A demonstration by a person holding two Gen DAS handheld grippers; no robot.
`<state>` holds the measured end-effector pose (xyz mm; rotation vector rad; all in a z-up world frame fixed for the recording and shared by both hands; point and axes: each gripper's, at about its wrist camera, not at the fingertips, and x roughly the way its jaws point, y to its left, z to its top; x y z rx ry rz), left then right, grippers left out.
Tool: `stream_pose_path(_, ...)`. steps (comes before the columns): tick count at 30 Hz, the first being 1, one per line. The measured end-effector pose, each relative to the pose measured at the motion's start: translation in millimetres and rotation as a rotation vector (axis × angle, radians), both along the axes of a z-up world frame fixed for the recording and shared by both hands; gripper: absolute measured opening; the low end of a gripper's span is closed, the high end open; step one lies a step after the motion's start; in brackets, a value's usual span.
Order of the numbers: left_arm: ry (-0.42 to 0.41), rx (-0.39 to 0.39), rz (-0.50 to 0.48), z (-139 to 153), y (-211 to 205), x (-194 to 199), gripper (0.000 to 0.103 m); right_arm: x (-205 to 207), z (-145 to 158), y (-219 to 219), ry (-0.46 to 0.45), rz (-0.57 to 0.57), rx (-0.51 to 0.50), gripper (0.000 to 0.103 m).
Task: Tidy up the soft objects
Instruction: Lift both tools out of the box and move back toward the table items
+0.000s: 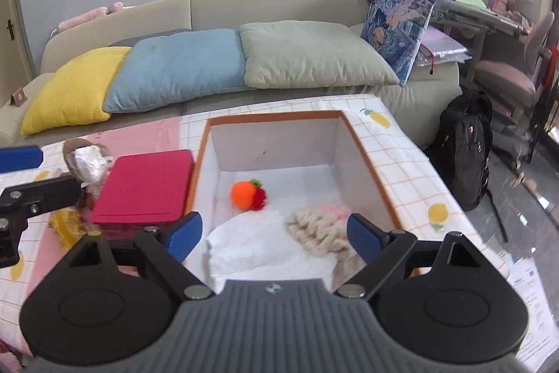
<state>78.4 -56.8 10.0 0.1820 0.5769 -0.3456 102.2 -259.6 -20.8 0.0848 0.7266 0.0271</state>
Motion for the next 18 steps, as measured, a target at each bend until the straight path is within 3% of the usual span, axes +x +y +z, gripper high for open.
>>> stream_pose_path(12, 0.113, -0.126, 0.243, -26.8, 89.1, -27.6, 0.078, -17.8, -8.4, 80.4, 0.067, 0.251, 0.051, 0.090)
stream_pose_path(18, 0.122, -0.205, 0.398, -40.1, 127.7, -33.6, 0.078, -16.0, -13.1, 121.0, 0.070, 0.380, 0.014, 0.089)
